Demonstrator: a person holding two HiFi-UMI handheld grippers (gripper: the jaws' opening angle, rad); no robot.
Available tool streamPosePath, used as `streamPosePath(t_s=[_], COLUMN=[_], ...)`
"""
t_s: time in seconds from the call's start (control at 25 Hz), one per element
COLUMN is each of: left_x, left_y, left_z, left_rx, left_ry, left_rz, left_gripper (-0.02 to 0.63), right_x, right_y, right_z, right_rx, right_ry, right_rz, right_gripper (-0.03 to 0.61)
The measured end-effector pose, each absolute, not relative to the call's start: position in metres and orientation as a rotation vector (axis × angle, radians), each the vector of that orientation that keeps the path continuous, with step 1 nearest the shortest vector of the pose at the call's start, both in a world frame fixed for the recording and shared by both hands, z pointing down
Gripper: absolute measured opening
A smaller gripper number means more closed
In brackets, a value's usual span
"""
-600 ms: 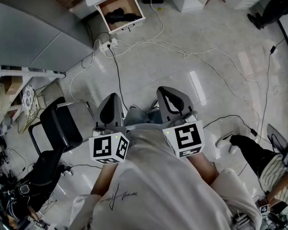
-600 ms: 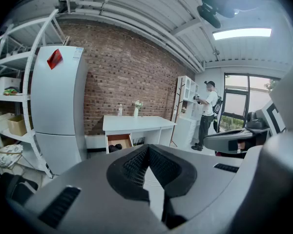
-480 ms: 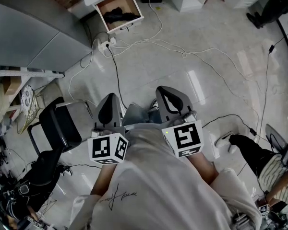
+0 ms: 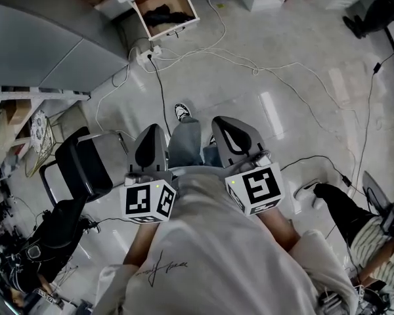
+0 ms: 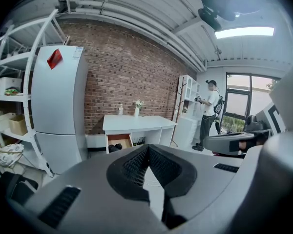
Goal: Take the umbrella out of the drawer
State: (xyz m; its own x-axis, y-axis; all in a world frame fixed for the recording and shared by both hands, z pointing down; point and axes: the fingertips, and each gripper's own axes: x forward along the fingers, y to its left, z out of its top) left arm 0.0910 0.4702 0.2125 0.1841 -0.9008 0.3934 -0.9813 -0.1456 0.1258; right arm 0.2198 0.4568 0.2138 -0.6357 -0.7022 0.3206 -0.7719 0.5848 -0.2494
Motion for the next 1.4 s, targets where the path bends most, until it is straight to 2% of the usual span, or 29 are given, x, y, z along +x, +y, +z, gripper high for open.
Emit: streamPosePath(t_s=[0.48, 1.0, 1.4], left_x=[0.082, 0.052, -0.013], left_y=[0.424, 0.324, 0.214], left_z=[0.200, 0.198, 0.188], left_rx=[2.159, 2.256, 2.200], left_ry=[-1.773, -1.702, -1.695], left_rz=[0.297, 0.217, 0.142], left_gripper=[0.011, 0.012, 0.012], right_x=[0.205, 0.145, 0.090], right_y=[0.414, 0.321, 0.206], right_z=[0.207, 0.210, 0.202], right_rx=[1.235, 1.106, 1.070], right_ry=[-2.666, -2.645, -2.610], right_rz=[0.536, 0.510, 0.516], right_gripper=[0.015, 0.015, 0.015])
